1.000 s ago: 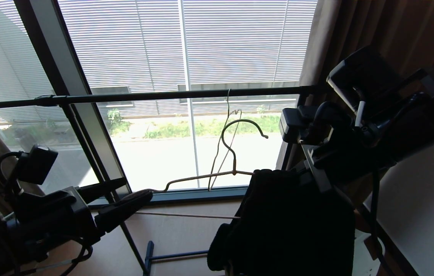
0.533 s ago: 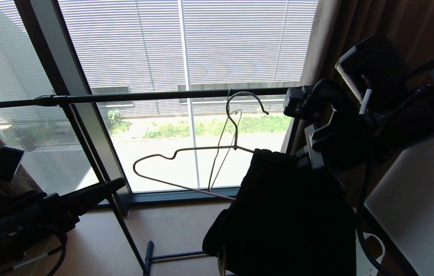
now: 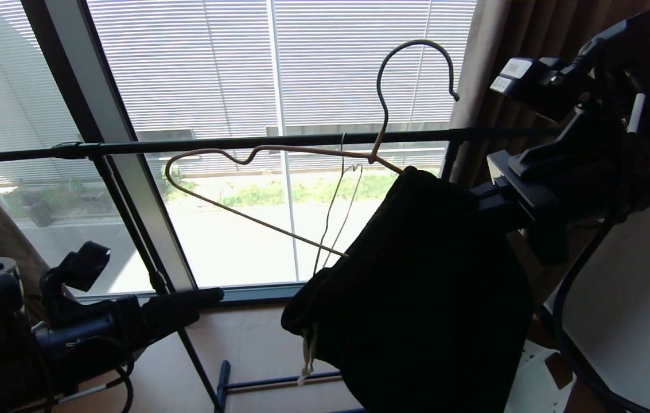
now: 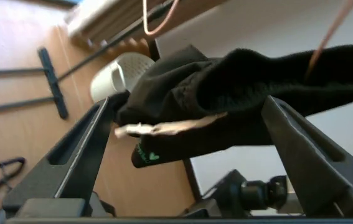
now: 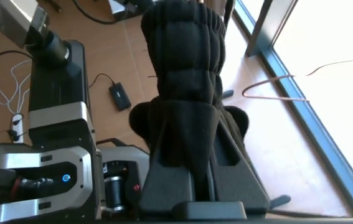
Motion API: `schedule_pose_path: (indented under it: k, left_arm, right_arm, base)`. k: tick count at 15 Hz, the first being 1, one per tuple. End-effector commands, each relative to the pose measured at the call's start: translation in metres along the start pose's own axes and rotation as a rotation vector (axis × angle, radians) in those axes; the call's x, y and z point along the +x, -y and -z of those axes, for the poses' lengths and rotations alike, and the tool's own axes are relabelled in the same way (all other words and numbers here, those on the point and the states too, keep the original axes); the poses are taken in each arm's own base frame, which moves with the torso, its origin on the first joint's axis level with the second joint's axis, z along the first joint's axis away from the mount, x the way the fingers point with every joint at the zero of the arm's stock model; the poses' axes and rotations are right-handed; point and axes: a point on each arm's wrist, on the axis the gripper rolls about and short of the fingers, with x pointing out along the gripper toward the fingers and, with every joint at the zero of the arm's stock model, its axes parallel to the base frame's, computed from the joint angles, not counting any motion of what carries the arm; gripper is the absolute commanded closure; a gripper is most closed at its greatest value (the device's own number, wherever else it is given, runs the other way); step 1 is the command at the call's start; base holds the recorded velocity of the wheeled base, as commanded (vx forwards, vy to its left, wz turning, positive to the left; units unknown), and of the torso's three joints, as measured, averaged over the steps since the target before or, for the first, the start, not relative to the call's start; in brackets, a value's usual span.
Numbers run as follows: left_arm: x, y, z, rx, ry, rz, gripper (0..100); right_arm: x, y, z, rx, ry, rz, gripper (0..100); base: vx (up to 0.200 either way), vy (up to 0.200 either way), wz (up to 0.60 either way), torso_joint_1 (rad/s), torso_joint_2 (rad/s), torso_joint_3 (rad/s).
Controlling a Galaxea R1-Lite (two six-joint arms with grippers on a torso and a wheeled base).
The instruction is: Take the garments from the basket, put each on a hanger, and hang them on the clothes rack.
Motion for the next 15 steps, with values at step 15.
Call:
schedule_pose_path:
  k: [15]
  left_arm:
    - [0.065, 0.029, 0.039, 0.009, -0.305, 0.131, 0]
  right_arm:
    - [-0.013, -0.013, 0.001, -0.108, 0.113, -0.093, 100]
  base:
    - [0.0, 0.0, 0.0, 0.0, 0.0, 0.0]
